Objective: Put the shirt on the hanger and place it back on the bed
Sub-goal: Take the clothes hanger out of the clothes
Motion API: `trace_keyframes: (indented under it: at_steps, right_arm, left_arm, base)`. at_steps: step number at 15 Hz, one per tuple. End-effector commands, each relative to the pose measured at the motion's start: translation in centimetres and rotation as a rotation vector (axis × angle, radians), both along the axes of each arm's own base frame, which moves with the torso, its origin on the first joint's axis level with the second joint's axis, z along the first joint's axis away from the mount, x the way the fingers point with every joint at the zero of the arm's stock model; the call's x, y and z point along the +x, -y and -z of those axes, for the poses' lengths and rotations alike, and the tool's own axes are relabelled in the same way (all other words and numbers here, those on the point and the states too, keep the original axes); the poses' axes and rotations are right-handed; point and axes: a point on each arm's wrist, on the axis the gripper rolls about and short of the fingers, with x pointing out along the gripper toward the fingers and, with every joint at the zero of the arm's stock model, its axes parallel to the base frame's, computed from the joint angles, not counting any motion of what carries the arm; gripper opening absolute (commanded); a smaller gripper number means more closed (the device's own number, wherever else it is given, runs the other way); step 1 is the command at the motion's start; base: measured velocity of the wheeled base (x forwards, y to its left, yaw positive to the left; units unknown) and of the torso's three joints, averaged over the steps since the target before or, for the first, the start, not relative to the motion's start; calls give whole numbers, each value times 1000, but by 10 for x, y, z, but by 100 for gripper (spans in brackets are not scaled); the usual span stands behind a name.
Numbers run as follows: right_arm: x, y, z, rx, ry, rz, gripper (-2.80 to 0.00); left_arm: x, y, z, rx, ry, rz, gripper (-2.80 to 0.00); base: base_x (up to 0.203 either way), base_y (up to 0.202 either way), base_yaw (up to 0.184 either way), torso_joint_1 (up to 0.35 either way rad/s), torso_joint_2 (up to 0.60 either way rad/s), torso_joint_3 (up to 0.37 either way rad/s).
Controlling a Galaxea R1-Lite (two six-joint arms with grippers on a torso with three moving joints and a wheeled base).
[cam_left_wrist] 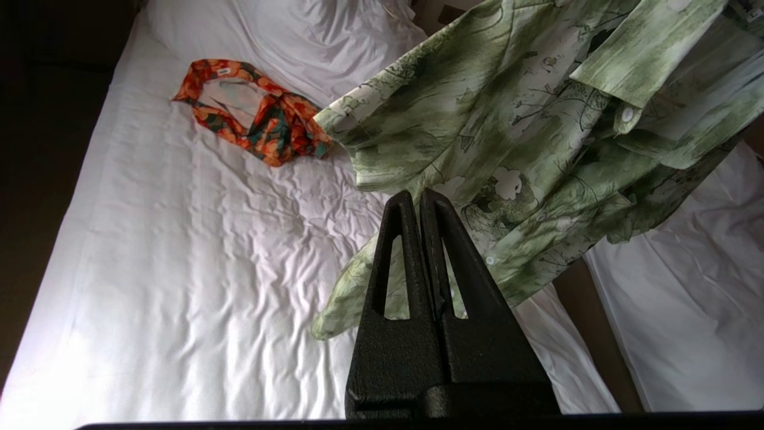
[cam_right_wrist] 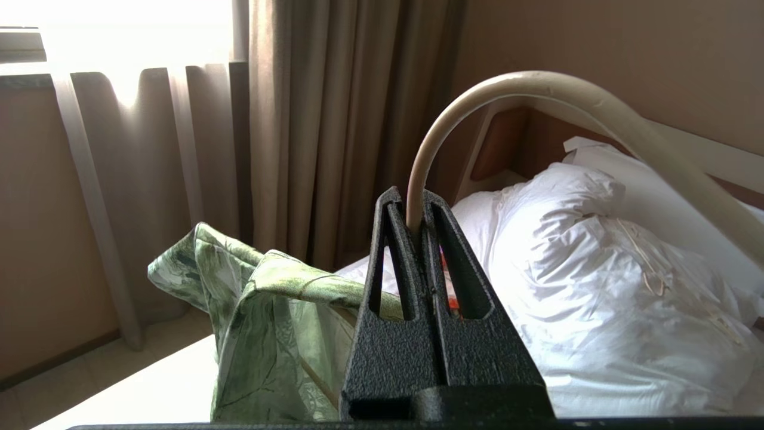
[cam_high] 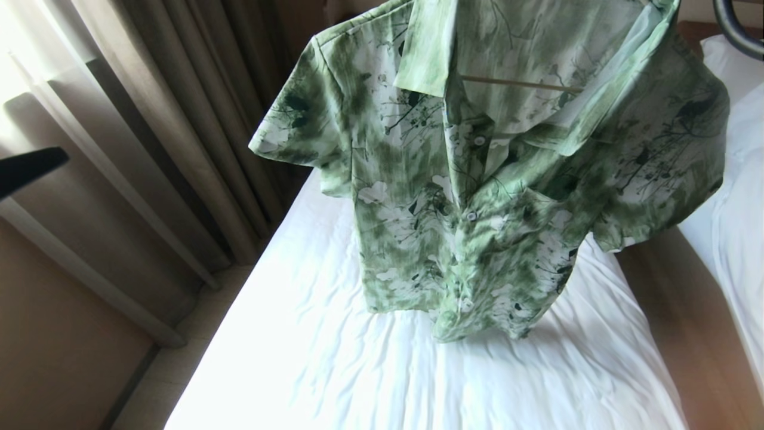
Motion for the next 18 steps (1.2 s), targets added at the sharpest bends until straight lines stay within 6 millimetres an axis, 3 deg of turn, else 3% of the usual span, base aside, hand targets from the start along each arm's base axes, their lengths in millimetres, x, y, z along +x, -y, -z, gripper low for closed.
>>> trace_keyframes:
  at_steps: [1, 8, 11, 14, 18]
  right_arm:
    - [1, 1, 0, -2, 0, 8, -280]
    - [5, 0, 2, -3, -9, 15, -280]
    - [6, -2, 4, -3, -23, 9, -280]
    - [16, -13, 13, -22, -53, -2, -280]
    - [36, -28, 29, -25, -115, 30, -280]
  left_arm:
    - [0, 0, 0, 0, 0, -3, -280]
    - [2, 2, -4, 11, 8, 50, -280]
    - [12, 7, -15, 20, 11, 107, -280]
    - [28, 20, -22, 38, -68, 173, -280]
    - [56, 53, -13, 73, -173, 212, -280]
  base:
    - [0, 0, 0, 0, 0, 0]
    - [0, 0, 0, 0, 0, 0]
    - [0, 0, 0, 0, 0, 0]
    - [0, 0, 0, 0, 0, 0]
    - [0, 0, 0, 0, 0, 0]
